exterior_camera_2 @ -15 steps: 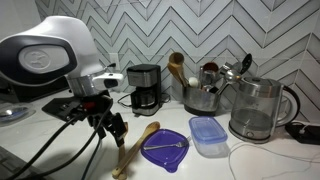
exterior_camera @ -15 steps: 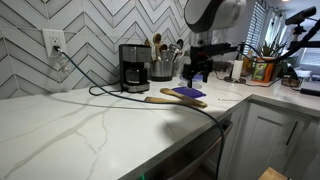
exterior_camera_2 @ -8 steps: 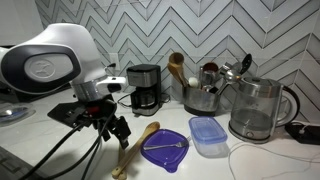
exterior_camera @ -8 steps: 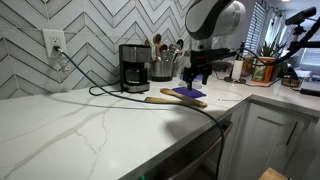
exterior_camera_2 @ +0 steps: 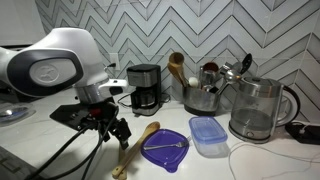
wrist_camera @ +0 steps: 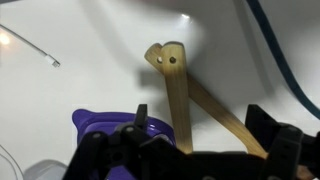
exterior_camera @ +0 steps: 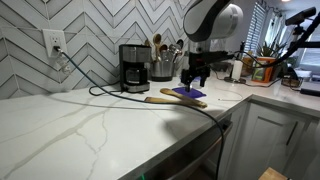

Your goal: Move the wooden fork to the left

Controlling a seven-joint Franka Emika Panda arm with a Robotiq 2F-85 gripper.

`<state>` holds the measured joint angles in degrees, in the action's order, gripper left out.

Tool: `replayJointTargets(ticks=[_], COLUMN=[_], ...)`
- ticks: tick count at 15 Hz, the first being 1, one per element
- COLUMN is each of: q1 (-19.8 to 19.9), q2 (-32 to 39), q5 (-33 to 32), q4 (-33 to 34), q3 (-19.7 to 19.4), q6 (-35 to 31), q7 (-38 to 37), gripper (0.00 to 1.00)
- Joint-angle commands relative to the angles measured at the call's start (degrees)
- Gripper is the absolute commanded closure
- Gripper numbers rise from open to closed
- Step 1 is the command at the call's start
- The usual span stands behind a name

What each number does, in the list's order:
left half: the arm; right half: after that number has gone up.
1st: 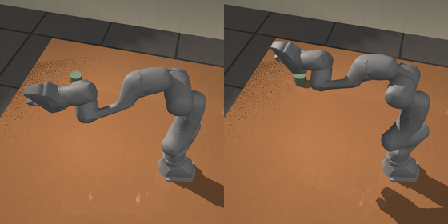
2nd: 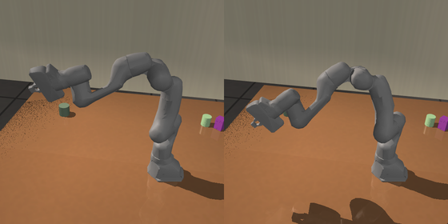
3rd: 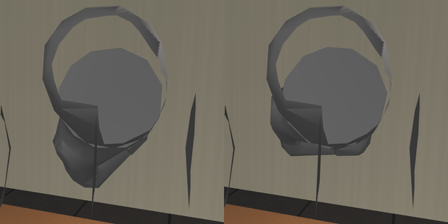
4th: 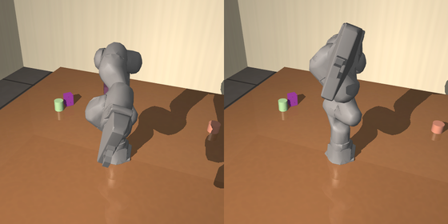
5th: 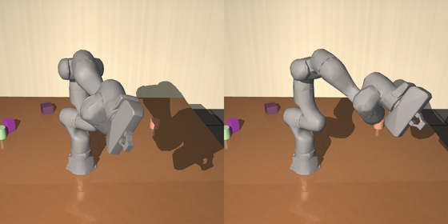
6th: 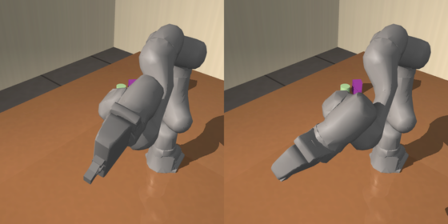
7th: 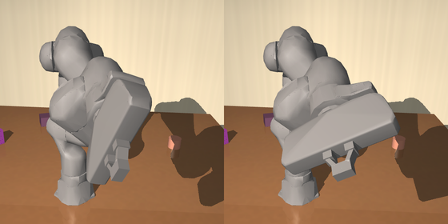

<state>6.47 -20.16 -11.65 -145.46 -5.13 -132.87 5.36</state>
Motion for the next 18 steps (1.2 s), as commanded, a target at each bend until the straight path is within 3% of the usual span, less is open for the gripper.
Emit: replayJointTargets(ticks=[1, 13, 15, 16, 18], q1=[-0.62, 0.14, 0.24, 0.28, 0.42], q2=[3.05, 10.55, 11.46, 11.78, 12.30], q5=[1.87, 4.70, 5.00, 5.18, 5.22], q4=[0.04, 0.37, 0.47, 0.49, 0.54], q3=[-1.42, -3.19, -3.31, -3.36, -3.35], q6=[-3.14, -11.92, -12.75, -13.06, -13.53], q7=[3.29, 5.59, 5.69, 5.76, 5.73], gripper=[0.00, 0.01, 0.26, 0.30, 0.47])
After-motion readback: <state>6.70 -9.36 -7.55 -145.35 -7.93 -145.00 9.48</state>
